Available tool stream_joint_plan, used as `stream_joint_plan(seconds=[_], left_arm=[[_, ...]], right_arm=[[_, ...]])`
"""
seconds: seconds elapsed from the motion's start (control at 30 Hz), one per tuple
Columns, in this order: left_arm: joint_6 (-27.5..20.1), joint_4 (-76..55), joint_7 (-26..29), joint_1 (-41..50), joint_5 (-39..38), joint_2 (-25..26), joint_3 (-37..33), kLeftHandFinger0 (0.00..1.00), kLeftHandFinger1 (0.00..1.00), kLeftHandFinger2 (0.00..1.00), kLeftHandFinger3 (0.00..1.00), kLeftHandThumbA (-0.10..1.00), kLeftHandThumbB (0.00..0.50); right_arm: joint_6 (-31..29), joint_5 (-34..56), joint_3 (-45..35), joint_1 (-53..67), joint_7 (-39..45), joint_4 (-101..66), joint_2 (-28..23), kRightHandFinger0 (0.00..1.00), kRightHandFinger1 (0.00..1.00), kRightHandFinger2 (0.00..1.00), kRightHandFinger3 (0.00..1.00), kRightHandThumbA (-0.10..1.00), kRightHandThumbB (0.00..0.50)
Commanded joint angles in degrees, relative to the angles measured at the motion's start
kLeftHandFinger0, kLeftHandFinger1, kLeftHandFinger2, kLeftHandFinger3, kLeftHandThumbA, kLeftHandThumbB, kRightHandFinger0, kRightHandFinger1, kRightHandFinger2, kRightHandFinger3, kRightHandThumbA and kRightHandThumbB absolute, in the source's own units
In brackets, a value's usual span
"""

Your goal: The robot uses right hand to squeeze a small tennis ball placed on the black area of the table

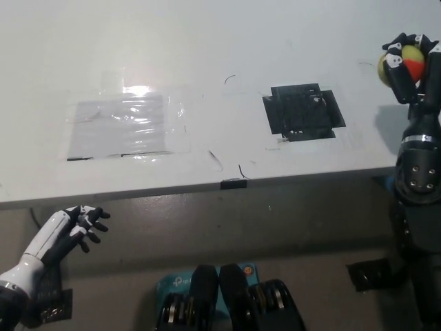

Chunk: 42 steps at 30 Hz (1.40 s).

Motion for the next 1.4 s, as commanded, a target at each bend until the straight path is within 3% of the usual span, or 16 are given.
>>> stream_joint_plan(seconds=[0.0, 0.2, 0.3, 0.37, 0.63, 0.7, 0.73, 0.83, 0.9, 0.93, 0.97, 1.1, 1.23, 1.27, 1.33, 1.37], left_arm=[[-2.31, -1.33, 0.23, -0.43, 0.09, 0.53, 0.85, 0.39, 0.46, 0.53, 0.61, 0.91, 0.060], [-1.83, -1.55, 0.35, -0.35, 0.18, 0.54, 0.98, 0.40, 0.46, 0.54, 0.63, 0.93, 0.080], [-2.23, -1.42, 0.30, -0.25, -0.29, 0.55, 1.25, 0.40, 0.46, 0.54, 0.63, 0.91, 0.072], [-1.98, -1.53, 0.42, -0.12, 0.01, 0.55, 1.19, 0.40, 0.47, 0.54, 0.64, 0.94, 0.098], [-2.17, -1.67, 0.62, 0.98, -0.19, 0.23, 1.53, 0.39, 0.45, 0.53, 0.63, 0.91, 0.066], [-1.49, -1.67, 0.34, 0.98, -0.98, -0.05, 1.84, 0.40, 0.46, 0.53, 0.63, 0.90, 0.094], [-1.87, -1.12, 0.46, 0.88, -0.83, -0.11, 1.85, 0.41, 0.46, 0.53, 0.63, 0.91, 0.113], [-3.03, -0.70, 0.54, 0.91, -0.10, -0.10, 1.58, 0.38, 0.44, 0.52, 0.62, 0.92, 0.088], [-2.05, -1.12, 0.23, 1.09, -0.94, -0.35, 1.93, 0.39, 0.45, 0.53, 0.62, 0.91, 0.100], [-2.27, -1.46, 0.28, 1.21, -0.59, -0.30, 1.84, 0.40, 0.45, 0.53, 0.62, 0.91, 0.093], [-2.27, -1.46, 0.23, 1.18, -0.56, -0.29, 1.85, 0.40, 0.45, 0.53, 0.62, 0.91, 0.092], [-2.89, -1.14, 0.33, 1.04, 0.09, -0.22, 1.75, 0.37, 0.43, 0.50, 0.60, 0.90, 0.074], [-2.94, -0.96, 0.15, 1.18, -0.09, -0.34, 1.84, 0.37, 0.43, 0.50, 0.60, 0.89, 0.068], [-2.79, -1.09, 0.15, 1.19, -0.12, -0.37, 1.88, 0.37, 0.43, 0.50, 0.60, 0.89, 0.077], [-2.48, -1.42, 0.20, 1.24, -0.16, -0.46, 1.97, 0.37, 0.42, 0.50, 0.60, 0.89, 0.069], [-2.42, -1.46, 0.19, 1.27, -0.21, -0.48, 2.01, 0.37, 0.43, 0.50, 0.60, 0.88, 0.065]], right_arm=[[0.37, -1.80, 1.22, 0.25, 0.71, -5.13, -1.52, 0.00, 0.00, 0.21, 0.11, -0.10, 0.237], [0.64, -5.51, 3.12, 2.65, -1.46, -12.93, -0.03, 0.00, 0.00, 0.16, 0.08, -0.10, 0.219], [0.29, -5.73, 3.01, 3.06, -1.92, -13.28, 0.43, 0.00, 0.00, 0.19, 0.10, -0.10, 0.205], [1.35, -6.12, 2.96, 3.46, -2.05, -14.06, 0.87, 0.00, 0.00, 0.20, 0.10, -0.10, 0.215], [-0.54, -7.70, 4.39, 4.62, -1.40, -12.29, 0.87, 0.00, 0.00, 0.22, 0.13, -0.10, 0.219], [-1.23, -7.37, 4.54, 4.06, -1.51, -10.98, 0.90, 0.00, 0.00, 0.23, 0.13, -0.10, 0.221], [-1.43, -8.09, 5.48, 3.03, -0.73, -9.77, 0.32, 0.00, 0.00, 0.23, 0.14, -0.10, 0.212], [-0.96, -7.51, 7.03, 2.25, 2.02, -8.41, -0.90, 0.00, 0.00, 0.25, 0.16, -0.10, 0.184], [1.72, -10.48, 9.99, 1.40, 4.78, -7.69, -3.00, 0.00, 0.02, 0.32, 0.22, -0.10, 0.189], [5.97, -12.03, 12.49, 0.25, 8.55, -6.96, -4.59, 0.00, 0.13, 0.46, 0.28, -0.10, 0.219], [6.14, -11.78, 12.83, 0.28, 8.39, -7.01, -4.77, 0.00, 0.15, 0.48, 0.29, -0.10, 0.219], [7.61, -17.55, 20.44, -2.96, 12.42, -2.20, -8.57, 0.00, 0.21, 0.56, 0.32, -0.10, 0.158], [10.57, -21.53, 27.10, -5.59, 15.87, 1.13, -10.64, 0.00, 0.18, 0.52, 0.23, -0.10, 0.005], [10.47, -21.70, 27.78, -5.94, 15.76, 1.65, -10.78, 0.00, 0.18, 0.50, 0.22, -0.10, 0.000], [10.63, -24.30, 30.38, -7.23, 15.29, 3.85, -11.01, 0.00, 0.11, 0.42, 0.34, -0.10, 0.000], [10.96, -25.59, 31.82, -7.81, 15.67, 4.60, -11.30, 0.00, 0.07, 0.39, 0.47, -0.10, 0.000]])
